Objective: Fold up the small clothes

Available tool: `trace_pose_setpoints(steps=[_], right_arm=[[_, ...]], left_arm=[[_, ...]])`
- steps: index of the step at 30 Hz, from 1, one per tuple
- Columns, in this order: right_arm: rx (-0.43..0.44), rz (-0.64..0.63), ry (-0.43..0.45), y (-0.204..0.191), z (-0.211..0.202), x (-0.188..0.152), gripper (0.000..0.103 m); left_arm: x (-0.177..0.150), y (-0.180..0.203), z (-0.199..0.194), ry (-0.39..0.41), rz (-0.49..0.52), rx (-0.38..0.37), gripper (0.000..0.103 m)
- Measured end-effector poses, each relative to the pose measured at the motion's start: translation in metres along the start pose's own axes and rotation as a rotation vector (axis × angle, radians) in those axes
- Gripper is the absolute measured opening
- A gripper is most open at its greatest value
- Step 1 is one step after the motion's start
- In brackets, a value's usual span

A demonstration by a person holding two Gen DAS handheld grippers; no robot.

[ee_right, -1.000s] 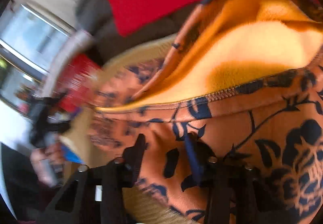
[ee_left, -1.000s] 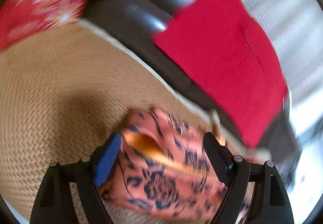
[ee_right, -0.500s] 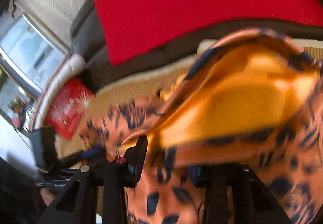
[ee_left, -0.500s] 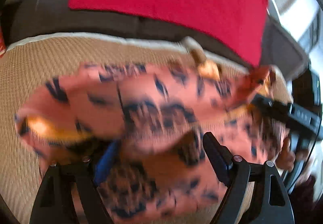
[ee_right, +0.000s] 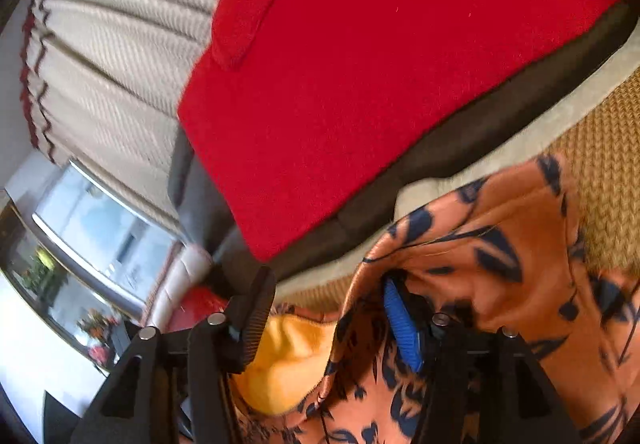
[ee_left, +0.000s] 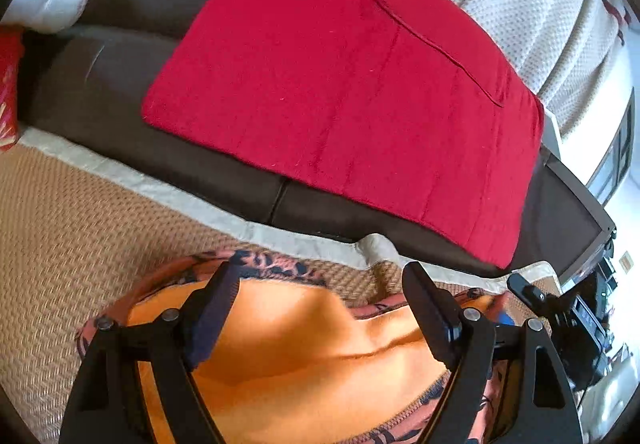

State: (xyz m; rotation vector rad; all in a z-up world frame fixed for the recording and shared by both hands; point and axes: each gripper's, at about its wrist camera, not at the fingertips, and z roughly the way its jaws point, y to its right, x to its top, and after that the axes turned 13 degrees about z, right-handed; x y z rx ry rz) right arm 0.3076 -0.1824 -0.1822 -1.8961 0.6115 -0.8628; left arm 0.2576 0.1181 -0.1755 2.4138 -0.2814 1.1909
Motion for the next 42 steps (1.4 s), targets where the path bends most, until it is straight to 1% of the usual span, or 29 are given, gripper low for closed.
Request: trace_pose_setpoints(steps=[1,2,3,5,6,7,8,9,10,12,14,15,17,20,22,24,25,26,27,28,29,31,32,33,34,36,38,42], right_arm=[[0.011,0.017,0.008,0.003,-0.001,0.005,0.059],[0.011,0.02,0.01,0.003,0.001,0.007,0.059],[0.013,0.018,0.012,0.004,0.001,0.008,0.057],[-0.002,0.016,0.021,0.003,0.004,0.01,0.05],[-0.004,0.021,0.014,0.003,0.006,0.011,0.047],[-0.006,0.024,0.009,0.003,0.008,0.011,0.042],[-0.015,0.028,0.007,0.005,0.008,0.011,0.041],[-0.019,0.038,0.009,0.007,0.007,0.012,0.041],[-0.012,0.056,0.011,0.011,0.006,0.012,0.041],[0.009,0.11,0.028,0.021,-0.001,0.015,0.041],[0.038,0.153,0.036,0.027,-0.008,0.016,0.042],[0.042,0.166,0.042,0.029,-0.011,0.015,0.042],[0.037,0.15,0.046,0.025,-0.018,0.012,0.042],[0.03,0.088,0.028,0.01,-0.021,0.003,0.042],[0.016,0.036,-0.003,-0.003,-0.024,-0.006,0.042],[0.005,0.008,-0.036,-0.008,-0.025,-0.014,0.042],[0.001,0.001,-0.067,-0.009,-0.023,-0.019,0.042],[-0.005,0.0,-0.09,-0.009,-0.021,-0.022,0.042],[-0.014,0.002,-0.116,-0.008,-0.017,-0.025,0.042],[-0.032,0.011,-0.155,-0.005,-0.011,-0.028,0.042],[-0.059,0.021,-0.183,-0.002,-0.005,-0.031,0.042],[-0.125,0.025,-0.234,0.006,0.008,-0.038,0.041],[-0.17,0.02,-0.251,0.008,0.015,-0.041,0.038],[-0.211,0.018,-0.258,0.012,0.02,-0.044,0.038],[-0.224,0.023,-0.262,0.015,0.023,-0.045,0.038],[-0.221,0.022,-0.259,0.015,0.026,-0.045,0.038],[-0.212,0.028,-0.261,0.014,0.028,-0.044,0.038],[-0.19,0.021,-0.258,0.013,0.029,-0.041,0.038]], left_arm=[[0.004,0.005,0.006,-0.011,0.002,-0.04,0.084],[0.009,0.013,0.013,-0.03,0.012,-0.097,0.084],[0.01,0.02,0.014,-0.056,0.034,-0.172,0.084],[0.007,0.035,0.018,-0.117,0.079,-0.323,0.084],[0.003,0.042,0.02,-0.161,0.096,-0.401,0.084],[-0.005,0.053,0.026,-0.237,0.109,-0.498,0.084],[-0.012,0.06,0.032,-0.296,0.113,-0.54,0.084],[-0.023,0.067,0.041,-0.362,0.117,-0.564,0.084],[-0.033,0.073,0.047,-0.415,0.119,-0.568,0.084],[-0.048,0.078,0.057,-0.487,0.121,-0.547,0.084],[-0.057,0.077,0.06,-0.524,0.108,-0.535,0.084],[-0.06,0.075,0.061,-0.532,0.098,-0.536,0.084],[-0.064,0.073,0.054,-0.544,0.1,-0.52,0.084],[-0.067,0.069,0.04,-0.55,0.107,-0.491,0.084],[-0.071,0.065,0.028,-0.568,0.132,-0.481,0.084],[-0.076,0.053,0.014,-0.577,0.146,-0.421,0.084],[-0.079,0.044,0.017,-0.584,0.141,-0.38,0.084],[-0.084,0.031,0.016,-0.593,0.123,-0.333,0.084],[-0.087,0.018,0.014,-0.594,0.097,-0.305,0.084],[-0.088,0.007,0.012,-0.589,0.066,-0.296,0.084],[-0.086,-0.008,0.008,-0.57,0.015,-0.303,0.084],[-0.08,-0.021,0.002,-0.534,-0.033,-0.296,0.084],[-0.076,-0.027,0.0,-0.508,-0.047,-0.268,0.084],[-0.072,-0.032,0.0,-0.485,-0.063,-0.24,0.084],[-0.069,-0.038,0.002,-0.468,-0.086,-0.226,0.084],[-0.059,-0.051,0.004,-0.425,-0.148,-0.224,0.084],[-0.048,-0.061,0.003,-0.347,-0.202,-0.23,0.084],[-0.027,-0.076,-0.008,-0.158,-0.303,-0.303,0.084]])
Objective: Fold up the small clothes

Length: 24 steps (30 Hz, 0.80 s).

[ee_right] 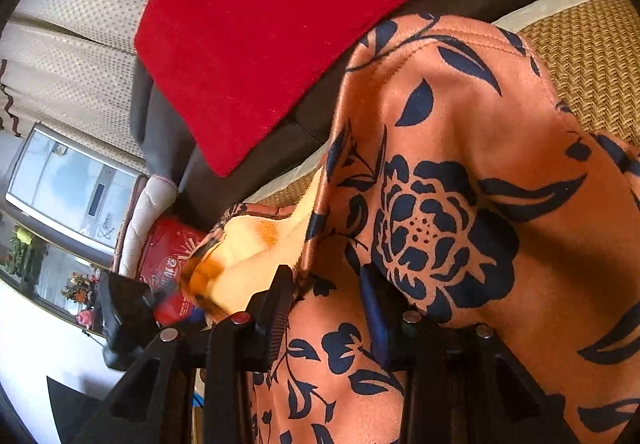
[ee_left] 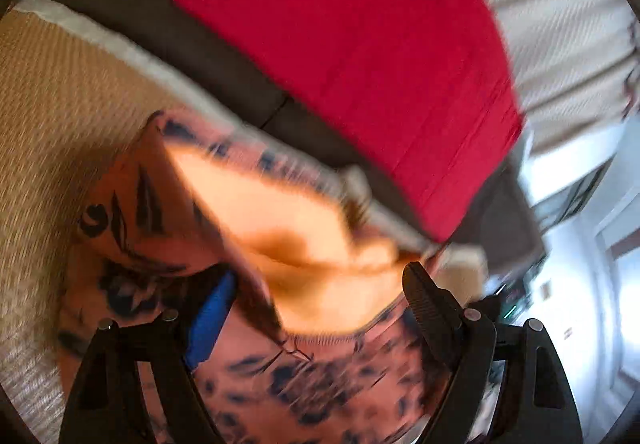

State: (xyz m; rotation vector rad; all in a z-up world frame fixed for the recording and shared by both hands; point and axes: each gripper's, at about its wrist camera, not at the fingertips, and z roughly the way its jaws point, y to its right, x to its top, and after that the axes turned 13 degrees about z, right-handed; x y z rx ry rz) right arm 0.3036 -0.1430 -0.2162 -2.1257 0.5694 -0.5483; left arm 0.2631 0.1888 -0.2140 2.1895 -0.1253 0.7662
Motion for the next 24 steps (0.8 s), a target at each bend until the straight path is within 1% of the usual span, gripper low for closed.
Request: trace_pose_setpoints(steps=[2,4,5,6,7,9,10,12,14,16,17,18,19,20,21,22,23,24], right_arm=[[0.006,-0.015,0.0,0.002,-0.002,-0.002,0.039],[0.014,-0.024,-0.003,0.002,-0.004,-0.003,0.04],[0.018,-0.027,-0.005,0.002,-0.004,-0.003,0.04],[0.022,-0.03,-0.009,0.002,-0.003,-0.004,0.04],[0.026,-0.032,-0.013,0.002,-0.003,-0.004,0.04],[0.036,-0.029,-0.019,0.002,-0.004,-0.003,0.04],[0.039,-0.024,-0.02,0.003,-0.006,-0.002,0.04],[0.038,-0.015,-0.017,0.002,-0.01,-0.001,0.04],[0.032,-0.024,0.009,-0.003,-0.016,0.003,0.039],[0.011,-0.064,0.073,-0.013,-0.023,0.01,0.041],[-0.01,-0.081,0.108,-0.017,-0.026,0.014,0.041],[-0.038,-0.088,0.145,-0.019,-0.028,0.018,0.048],[-0.071,-0.074,0.196,-0.017,-0.032,0.023,0.064],[-0.094,-0.049,0.238,-0.011,-0.035,0.026,0.07],[-0.112,-0.01,0.265,-0.002,-0.036,0.03,0.07],[-0.133,0.038,0.255,0.009,-0.034,0.035,0.068],[-0.137,0.08,0.235,0.018,-0.031,0.038,0.066],[-0.137,0.079,0.245,0.017,-0.033,0.037,0.066]], left_arm=[[0.009,-0.002,-0.011,0.108,-0.038,-0.058,0.084],[0.015,-0.008,-0.028,0.249,-0.096,-0.102,0.085],[0.017,-0.01,-0.03,0.289,-0.116,-0.099,0.086],[0.017,-0.012,-0.033,0.312,-0.133,-0.075,0.088],[0.016,-0.016,-0.033,0.313,-0.148,-0.023,0.088],[0.015,-0.017,-0.033,0.277,-0.138,0.02,0.088],[0.014,-0.012,-0.028,0.249,-0.12,0.025,0.088],[0.012,0.004,-0.017,0.187,-0.05,0.025,0.088],[0.007,0.022,-0.008,0.131,0.042,0.032,0.088],[0.001,0.034,0.006,0.068,0.104,0.058,0.088],[-0.003,0.037,0.015,0.026,0.119,0.083,0.088],[-0.006,0.036,0.025,-0.031,0.126,0.127,0.088],[-0.012,0.033,0.04,-0.109,0.131,0.197,0.088],[-0.016,0.03,0.047,-0.146,0.135,0.238,0.088],[-0.022,0.025,0.057,-0.201,0.144,0.303,0.088],[-0.027,0.022,0.062,-0.227,0.158,0.327,0.088],[-0.029,0.024,0.061,-0.228,0.19,0.334,0.088],[-0.029,0.027,0.06,-0.231,0.206,0.342,0.088]])
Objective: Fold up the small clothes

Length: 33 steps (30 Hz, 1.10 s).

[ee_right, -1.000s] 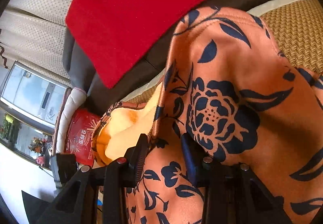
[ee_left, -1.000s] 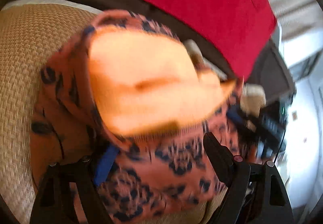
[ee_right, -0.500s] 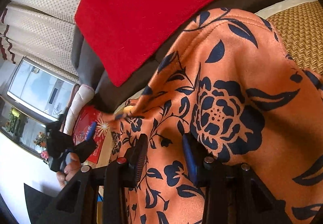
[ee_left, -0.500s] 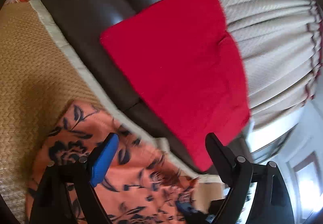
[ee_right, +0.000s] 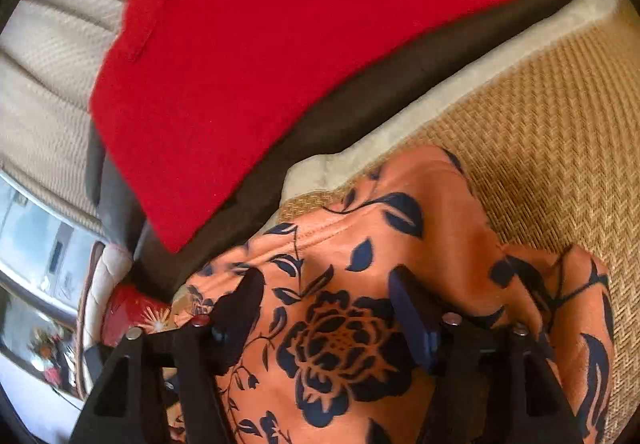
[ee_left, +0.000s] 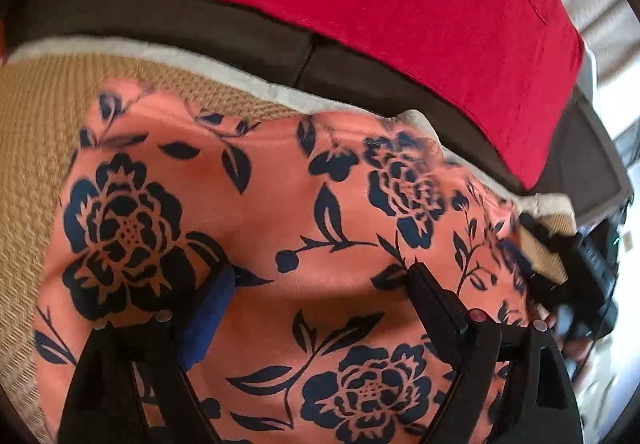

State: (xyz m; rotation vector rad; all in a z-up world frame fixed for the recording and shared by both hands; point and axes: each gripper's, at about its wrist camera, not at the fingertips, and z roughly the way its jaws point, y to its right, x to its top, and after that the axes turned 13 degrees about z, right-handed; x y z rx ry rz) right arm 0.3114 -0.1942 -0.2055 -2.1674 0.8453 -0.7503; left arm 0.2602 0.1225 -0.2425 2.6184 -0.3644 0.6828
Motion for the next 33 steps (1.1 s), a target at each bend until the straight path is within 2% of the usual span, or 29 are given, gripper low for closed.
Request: trace_pose_setpoints(steps=[3,5,7,9,11,13,15,16,17,19,25,28,33], right_arm=[[-0.064,-0.045,0.024,-0.011,-0.013,-0.008,0.066],[-0.043,-0.027,0.06,-0.011,-0.028,-0.015,0.069],[0.002,0.009,0.038,-0.009,-0.038,-0.024,0.069],[-0.031,-0.001,0.013,-0.005,-0.041,-0.036,0.066],[-0.1,-0.059,0.023,-0.002,-0.046,-0.049,0.065],[-0.134,-0.109,0.027,0.001,-0.053,-0.058,0.059],[-0.169,-0.123,0.026,0.008,-0.063,-0.064,0.052],[-0.176,-0.121,0.025,0.013,-0.067,-0.065,0.043],[-0.182,-0.119,0.025,0.018,-0.071,-0.066,0.035],[-0.176,-0.124,0.021,0.028,-0.076,-0.066,0.03],[-0.193,-0.187,0.01,0.042,-0.093,-0.07,0.022],[-0.209,-0.204,0.014,0.044,-0.099,-0.076,0.019],[-0.216,-0.211,0.007,0.048,-0.103,-0.083,0.018]], left_arm=[[-0.004,0.007,-0.005,0.023,0.019,0.043,0.088],[-0.012,0.02,-0.011,0.044,0.04,0.072,0.088],[-0.013,0.034,-0.018,0.08,0.092,0.093,0.088],[-0.024,0.048,-0.024,0.109,0.154,0.137,0.088],[-0.034,0.055,-0.031,0.115,0.186,0.176,0.088],[-0.037,0.055,-0.033,0.099,0.186,0.194,0.088],[-0.044,0.047,-0.023,0.031,0.154,0.218,0.088],[-0.048,0.041,-0.018,0.009,0.121,0.214,0.088],[-0.052,0.043,-0.019,0.027,0.12,0.213,0.088],[-0.056,0.045,-0.025,0.02,0.154,0.246,0.088],[-0.086,0.049,-0.036,-0.028,0.265,0.374,0.089],[-0.096,0.033,-0.047,-0.038,0.245,0.358,0.089],[-0.119,0.019,-0.075,-0.037,0.274,0.343,0.089]])
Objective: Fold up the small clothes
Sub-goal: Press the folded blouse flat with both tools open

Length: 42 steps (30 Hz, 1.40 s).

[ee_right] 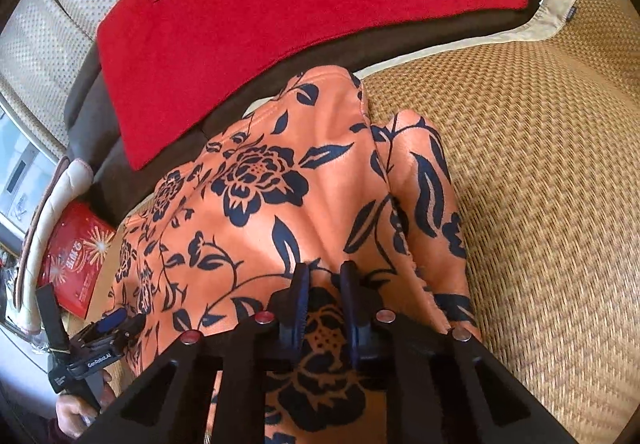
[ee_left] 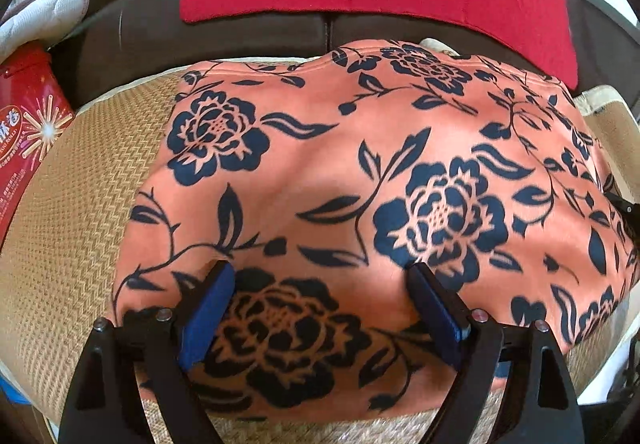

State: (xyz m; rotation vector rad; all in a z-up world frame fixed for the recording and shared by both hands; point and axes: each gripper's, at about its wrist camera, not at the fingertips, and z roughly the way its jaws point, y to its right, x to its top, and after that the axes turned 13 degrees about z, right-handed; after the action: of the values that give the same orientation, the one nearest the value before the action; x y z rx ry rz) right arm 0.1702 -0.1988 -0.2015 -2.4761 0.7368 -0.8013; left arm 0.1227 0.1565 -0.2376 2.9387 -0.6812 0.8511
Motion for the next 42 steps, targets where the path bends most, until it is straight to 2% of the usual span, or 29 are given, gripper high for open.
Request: trace_pose_setpoints(steps=[4,7,9,12,15,18,21,22,24,26,29,33,34,35,37,38,39,41,42], right_arm=[[0.032,0.046,-0.029,0.015,-0.011,-0.006,0.017],[0.077,0.112,-0.046,0.028,-0.013,-0.003,0.009],[0.082,0.132,-0.038,0.035,-0.022,-0.002,0.008],[0.073,0.125,0.04,0.037,-0.043,0.003,0.015],[0.108,0.115,0.107,0.033,-0.059,0.007,0.015],[0.128,0.084,0.089,0.022,-0.055,0.006,0.015],[0.058,0.077,0.001,0.017,-0.028,0.006,0.016],[0.041,0.099,-0.055,0.022,-0.013,0.006,0.016],[0.08,0.154,-0.054,0.026,-0.009,0.007,0.015],[0.093,0.164,-0.051,0.026,-0.012,0.01,0.016],[0.109,0.125,-0.016,0.017,-0.022,0.01,0.018],[0.161,0.057,0.034,-0.001,-0.032,0.007,0.018],[0.172,0.056,0.031,-0.004,-0.031,0.006,0.018],[0.166,0.06,0.019,-0.003,-0.028,0.004,0.023],[0.123,0.075,-0.034,-0.003,-0.013,0.003,0.033],[0.1,0.08,-0.055,-0.004,-0.003,0.002,0.033],[0.094,0.081,-0.053,-0.003,-0.001,0.003,0.033],[0.101,0.085,-0.041,-0.005,-0.003,0.006,0.033],[0.106,0.092,-0.032,-0.006,-0.004,0.006,0.033]], left_arm=[[-0.014,-0.003,-0.005,0.01,0.003,-0.021,0.088],[-0.025,-0.012,-0.009,0.023,0.0,-0.038,0.087],[-0.037,-0.019,-0.023,0.039,-0.016,-0.05,0.086],[-0.039,-0.028,-0.031,0.062,-0.07,-0.064,0.086],[-0.046,-0.043,-0.049,0.103,-0.16,-0.084,0.086],[-0.053,-0.056,-0.061,0.118,-0.208,-0.045,0.086],[-0.06,-0.069,-0.049,0.039,-0.226,0.017,0.085],[-0.062,-0.068,-0.047,0.032,-0.201,0.038,0.085],[-0.061,-0.061,-0.048,0.015,-0.14,0.088,0.085],[-0.064,-0.06,-0.052,0.012,-0.125,0.107,0.085],[-0.066,-0.067,-0.072,0.096,-0.176,0.05,0.085],[-0.065,-0.075,-0.091,0.172,-0.202,0.062,0.085],[-0.062,-0.074,-0.092,0.168,-0.202,0.062,0.085],[-0.062,-0.075,-0.088,0.142,-0.2,0.07,0.085],[-0.059,-0.073,-0.074,0.049,-0.197,0.103,0.085],[-0.062,-0.076,-0.059,-0.034,-0.198,0.119,0.085],[-0.063,-0.077,-0.056,-0.047,-0.191,0.127,0.085],[-0.06,-0.075,-0.064,-0.02,-0.169,0.16,0.085],[-0.059,-0.073,-0.07,0.007,-0.167,0.151,0.085]])
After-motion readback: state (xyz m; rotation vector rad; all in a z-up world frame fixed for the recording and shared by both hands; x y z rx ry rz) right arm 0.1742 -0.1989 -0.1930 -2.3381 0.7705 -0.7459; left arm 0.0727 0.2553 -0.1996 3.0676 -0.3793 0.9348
